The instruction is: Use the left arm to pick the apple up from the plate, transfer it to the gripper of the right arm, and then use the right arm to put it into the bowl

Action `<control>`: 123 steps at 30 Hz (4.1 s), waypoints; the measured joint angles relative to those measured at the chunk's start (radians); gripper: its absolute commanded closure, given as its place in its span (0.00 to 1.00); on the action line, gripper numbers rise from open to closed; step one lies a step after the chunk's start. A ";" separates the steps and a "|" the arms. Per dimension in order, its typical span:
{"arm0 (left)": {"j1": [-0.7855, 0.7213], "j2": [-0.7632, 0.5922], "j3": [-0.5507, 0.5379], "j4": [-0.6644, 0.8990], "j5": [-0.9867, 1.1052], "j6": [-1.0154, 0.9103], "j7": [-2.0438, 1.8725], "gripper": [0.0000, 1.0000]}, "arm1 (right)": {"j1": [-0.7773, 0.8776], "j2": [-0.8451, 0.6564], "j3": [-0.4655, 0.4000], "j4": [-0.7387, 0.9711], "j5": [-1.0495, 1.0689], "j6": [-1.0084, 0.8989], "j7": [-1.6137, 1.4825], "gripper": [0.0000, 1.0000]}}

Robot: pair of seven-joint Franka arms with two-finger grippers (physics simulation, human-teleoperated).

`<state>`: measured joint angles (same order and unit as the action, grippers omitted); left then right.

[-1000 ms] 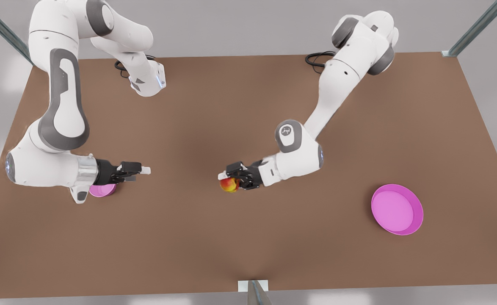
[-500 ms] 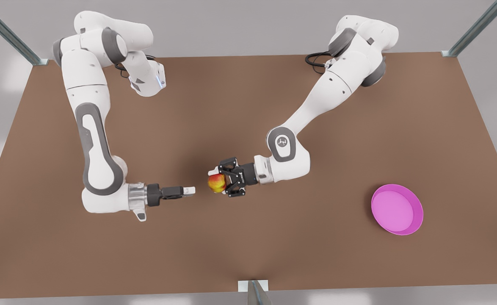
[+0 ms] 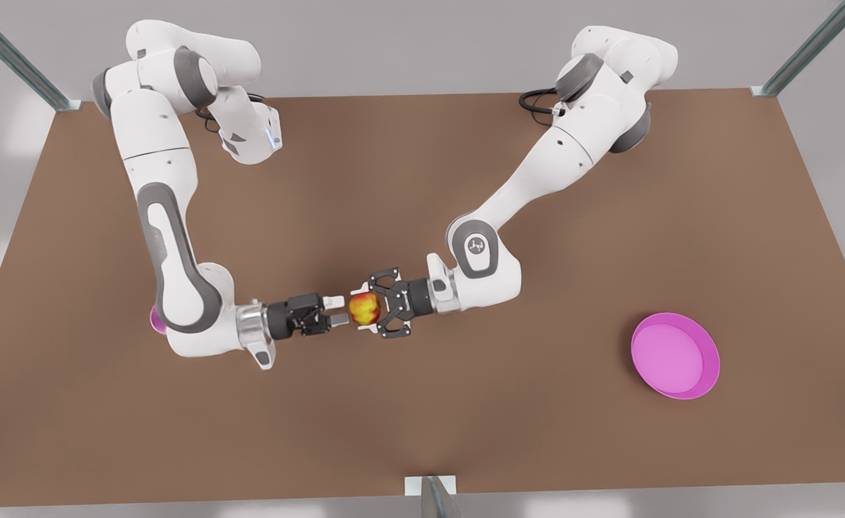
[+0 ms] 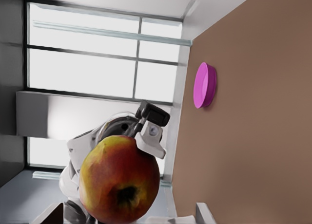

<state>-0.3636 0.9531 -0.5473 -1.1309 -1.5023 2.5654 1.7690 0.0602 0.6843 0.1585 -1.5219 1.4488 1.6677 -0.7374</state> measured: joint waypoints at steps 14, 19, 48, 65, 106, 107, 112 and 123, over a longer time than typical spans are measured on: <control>-0.003 0.008 0.000 0.000 -0.006 0.001 0.220 0.35 | 0.007 -0.010 0.023 -0.050 0.046 0.031 -0.144 0.00; -0.004 0.013 -0.002 0.000 -0.007 0.001 0.267 0.35 | -0.001 -0.041 0.025 -0.085 0.051 0.030 -0.165 0.00; -0.006 0.021 -0.002 0.000 -0.008 0.001 0.390 0.34 | 0.036 -0.004 0.025 -0.040 0.094 0.108 -0.183 0.00; -0.009 0.029 -0.002 0.000 -0.009 0.002 0.411 0.34 | 0.045 -0.010 0.025 -0.059 0.091 0.106 -0.184 0.16; 0.352 -0.511 0.176 -0.185 1.361 -0.565 -0.092 0.00 | -0.124 -0.012 0.014 -0.025 -0.050 -0.004 -0.156 0.35; 0.356 -0.546 0.196 -0.158 1.435 -0.648 -0.164 0.00 | -0.146 -0.011 0.013 -0.023 -0.071 -0.024 -0.153 0.35; 0.352 -0.742 0.344 -0.128 1.588 -0.966 -0.567 0.00 | -0.272 0.000 0.010 0.009 -0.188 -0.139 -0.145 0.33; 0.258 -0.737 0.552 -0.169 1.530 -1.061 -1.167 0.00 | -0.463 0.136 -0.048 0.199 -0.402 -0.425 -0.146 0.34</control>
<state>-0.1060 0.2161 0.0042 -1.2996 0.0272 1.5041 0.6016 -0.4028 0.8198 0.1103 -1.3224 1.0464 1.2424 -0.8834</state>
